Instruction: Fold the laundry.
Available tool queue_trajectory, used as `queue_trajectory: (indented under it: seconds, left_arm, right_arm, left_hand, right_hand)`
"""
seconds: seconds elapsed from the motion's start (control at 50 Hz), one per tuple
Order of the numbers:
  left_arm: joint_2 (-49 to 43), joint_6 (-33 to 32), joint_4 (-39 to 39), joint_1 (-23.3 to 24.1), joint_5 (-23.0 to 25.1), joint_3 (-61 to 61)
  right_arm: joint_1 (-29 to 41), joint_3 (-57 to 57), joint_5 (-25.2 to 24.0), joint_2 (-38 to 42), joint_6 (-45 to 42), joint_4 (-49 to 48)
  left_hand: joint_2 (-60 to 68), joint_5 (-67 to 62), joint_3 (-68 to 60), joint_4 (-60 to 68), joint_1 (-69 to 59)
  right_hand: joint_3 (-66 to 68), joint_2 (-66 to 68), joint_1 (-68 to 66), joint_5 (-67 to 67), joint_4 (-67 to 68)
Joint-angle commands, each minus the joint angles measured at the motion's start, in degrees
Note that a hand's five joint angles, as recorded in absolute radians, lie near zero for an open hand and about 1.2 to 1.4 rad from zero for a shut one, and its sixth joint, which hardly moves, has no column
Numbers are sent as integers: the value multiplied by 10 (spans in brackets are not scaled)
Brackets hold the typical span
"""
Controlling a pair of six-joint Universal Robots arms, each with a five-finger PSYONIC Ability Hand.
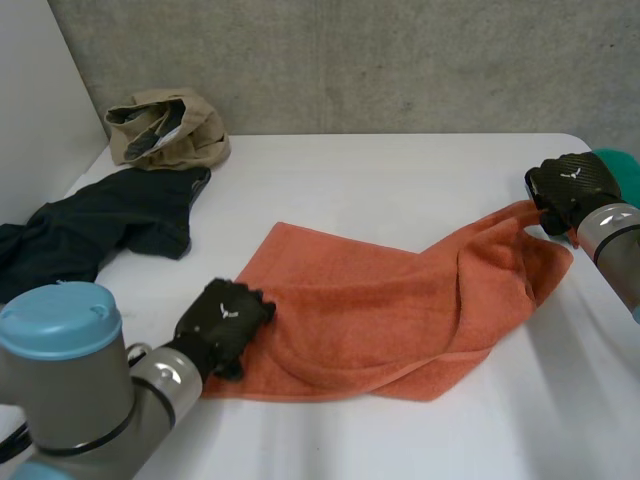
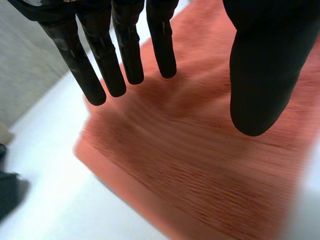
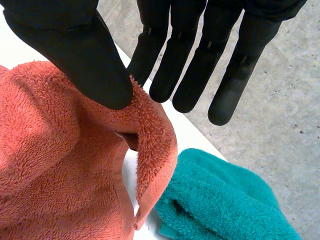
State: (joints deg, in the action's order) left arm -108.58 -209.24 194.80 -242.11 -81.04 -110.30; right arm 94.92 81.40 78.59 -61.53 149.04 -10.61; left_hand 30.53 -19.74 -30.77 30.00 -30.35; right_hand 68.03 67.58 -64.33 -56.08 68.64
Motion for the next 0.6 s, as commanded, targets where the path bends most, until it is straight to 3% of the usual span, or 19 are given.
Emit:
queue_trajectory:
  seconds: [0.02, 0.24, 0.6]
  left_arm:
    - [32, 30, -30, 6, 36, -40]
    - [-16, 30, 24, 5, 3, -24]
    - [-51, 12, 87, 10, -6, 9]
  right_arm:
    - [1, 1, 0, 2, -2, 0]
    - [1, 7, 0, 2, -2, 0]
    - [2, 14, 1, -1, -3, 0]
  left_hand:
    - [10, -18, -8, 16, -12]
    - [59, -67, -57, 64, -61]
    - [175, -183, -173, 181, -177]
  right_hand:
    - [120, 124, -157, -139, 114]
    - [120, 124, -157, -139, 114]
    - [120, 124, -157, -139, 114]
